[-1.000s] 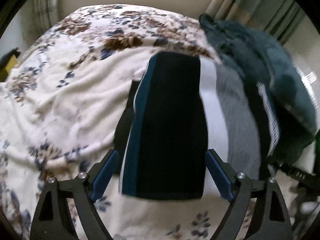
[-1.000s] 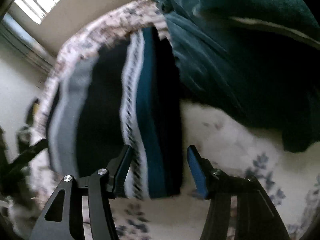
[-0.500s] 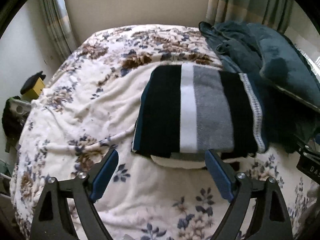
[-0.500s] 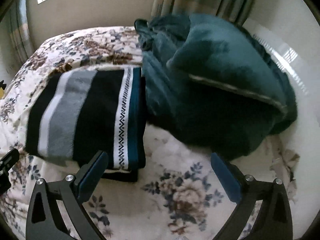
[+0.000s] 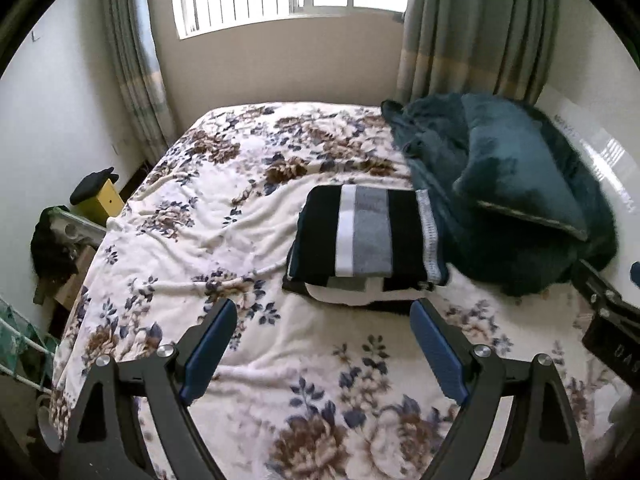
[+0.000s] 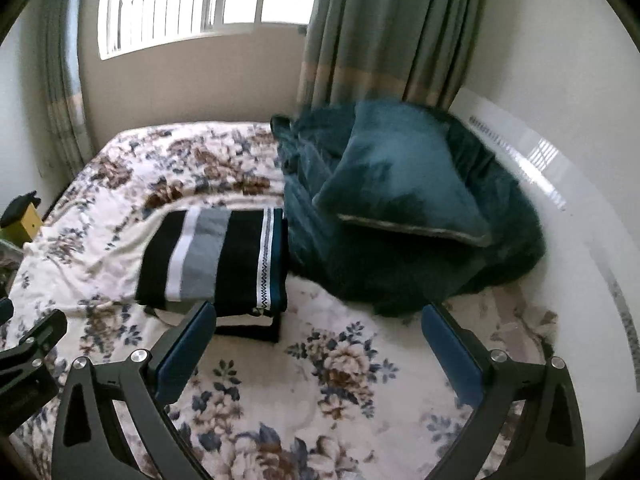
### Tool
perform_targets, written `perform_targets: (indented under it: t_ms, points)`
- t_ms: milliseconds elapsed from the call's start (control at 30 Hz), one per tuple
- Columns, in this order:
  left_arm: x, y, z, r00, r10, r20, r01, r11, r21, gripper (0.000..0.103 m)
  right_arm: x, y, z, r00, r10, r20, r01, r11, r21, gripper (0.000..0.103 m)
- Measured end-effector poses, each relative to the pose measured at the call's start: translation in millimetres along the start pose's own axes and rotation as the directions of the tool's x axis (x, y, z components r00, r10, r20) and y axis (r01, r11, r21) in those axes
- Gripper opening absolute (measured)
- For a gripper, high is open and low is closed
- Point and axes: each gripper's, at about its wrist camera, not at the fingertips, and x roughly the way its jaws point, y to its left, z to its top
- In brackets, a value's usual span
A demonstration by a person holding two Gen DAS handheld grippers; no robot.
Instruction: Fold small clothes
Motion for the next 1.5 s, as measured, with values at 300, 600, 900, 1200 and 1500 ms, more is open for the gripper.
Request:
perform_targets:
  t_ms: [300,600,900,1200,1500]
  points:
    - [-128.5,-5.0,-24.8,0.998,0.005,0.063,-0.006,1.000,0.011,0.088,-159.4,-44.8,-22.2,0.997,0.044,0.070,-0.045,0.999,0.015,0.103]
    - [-204.9,-8.6,-51.0,0.997,0.013,0.077,-0.014,1.000,0.006,0.088,-265.0,-81.2,-40.1,0.989,0.082,0.123,-0.086,0.996,0.022,0.103]
    - [-240.5,-3.7,-55.6,0.993,0.021,0.112,-0.022,1.000,0.005,0.103,-319.7,-95.6,-43.7,0.985,0.126,0.120,-0.129,0.992,0.018,0.103]
    - [-256.4,0.2,-63.1,0.990,0.041,0.133,-0.039,0.999,-0.012,0.103,-337.1,-98.2,-42.6,0.979,0.147,0.145,-0.149,0.989,0.008,0.103]
    - [-258.0,-1.0,-63.7,0.990,0.038,0.136,-0.036,0.999,-0.011,0.103,-344.5,-99.7,-44.4,0.978,0.155,0.141,-0.157,0.988,0.004,0.103]
